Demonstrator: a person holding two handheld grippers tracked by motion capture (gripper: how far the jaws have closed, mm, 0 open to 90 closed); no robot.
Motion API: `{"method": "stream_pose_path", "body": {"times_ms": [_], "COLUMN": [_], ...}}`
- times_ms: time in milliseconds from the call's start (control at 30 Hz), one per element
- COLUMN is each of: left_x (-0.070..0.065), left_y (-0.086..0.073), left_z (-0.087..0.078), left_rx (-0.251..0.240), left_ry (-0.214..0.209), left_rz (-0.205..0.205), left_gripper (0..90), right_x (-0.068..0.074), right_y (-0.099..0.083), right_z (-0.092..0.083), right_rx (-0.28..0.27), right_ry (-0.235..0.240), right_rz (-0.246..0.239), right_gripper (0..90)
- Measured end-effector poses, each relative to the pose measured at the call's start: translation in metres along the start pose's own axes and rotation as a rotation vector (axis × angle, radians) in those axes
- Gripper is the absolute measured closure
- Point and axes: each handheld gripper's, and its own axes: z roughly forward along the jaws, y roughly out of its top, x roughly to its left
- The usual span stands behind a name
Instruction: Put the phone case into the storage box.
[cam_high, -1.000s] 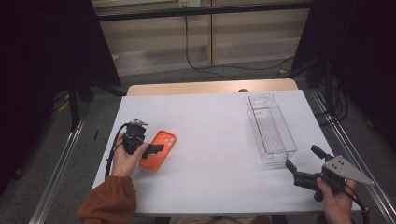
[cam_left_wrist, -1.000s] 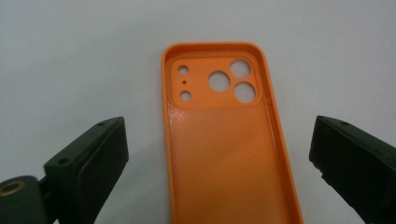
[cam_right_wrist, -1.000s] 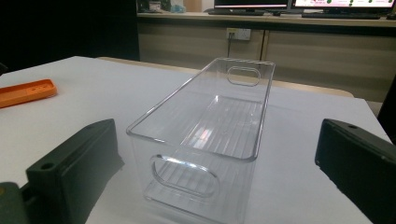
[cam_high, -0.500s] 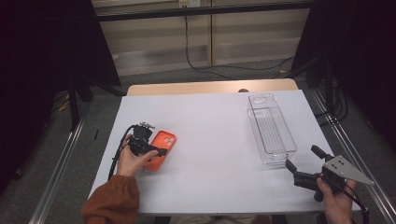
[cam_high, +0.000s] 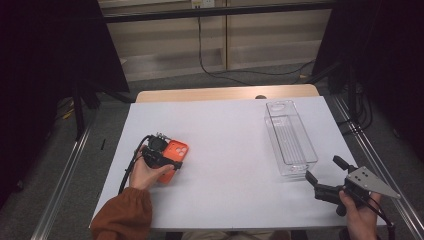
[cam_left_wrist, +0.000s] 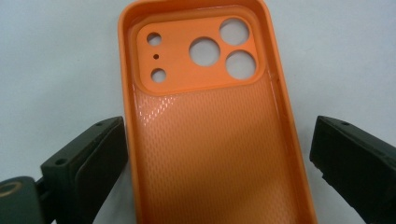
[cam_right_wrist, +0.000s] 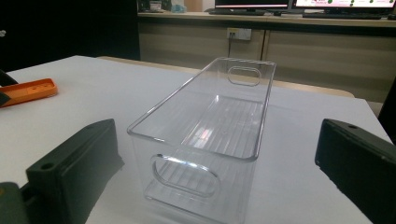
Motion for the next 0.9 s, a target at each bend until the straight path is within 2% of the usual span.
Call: {"method": "stream_pose_path", "body": {"times_ms": [33, 167, 533, 667, 767, 800, 833, 900], "left_x": [-0.0005, -0.0059, -0.0069, -0.0079, -0.008, -0.0093, -0.0088, -0.0097], "left_y": [0.0003, 0.001, 0.0005, 0.0025, 0.0033, 0.003, 0.0036, 0.0036], "left_z": [0.0005, 0.0035, 0.0045, 0.0051, 0.0037, 0.0038, 0.0027, 0.0016], "left_rx": [0.006, 0.017, 0.017, 0.035, 0.043, 0.036, 0.045, 0.039], "left_ry": [0.009, 0.041, 0.056, 0.064, 0.063, 0.062, 0.066, 0.062], "left_rz": [0.014, 0.026, 0.022, 0.013, 0.016, -0.005, 0.009, 0.0], "left_gripper": [4.0, 3.5, 3.0, 3.1, 6.0, 7.2, 8.8, 13.1], "right_x": [0.0, 0.0, 0.0, 0.0004, 0.0002, 0.0001, 0.0002, 0.0001], "right_y": [0.0, -0.0001, 0.0002, -0.0001, -0.0001, -0.0001, -0.0001, -0.0002], "right_z": [-0.0002, 0.0, -0.0006, 0.0, -0.0002, -0.0004, -0.0005, -0.0003], "right_rx": [0.001, 0.001, -0.001, -0.001, 0.002, 0.003, 0.002, 0.003], "right_ry": [0.001, 0.001, 0.001, 0.003, 0.004, 0.005, 0.006, 0.006], "right_rz": [0.0, 0.0, -0.001, 0.0, -0.001, -0.001, 0.0, 0.0], "right_gripper": [0.0, 0.0, 0.0, 0.0, 0.0, 0.0, 0.0, 0.0]}}
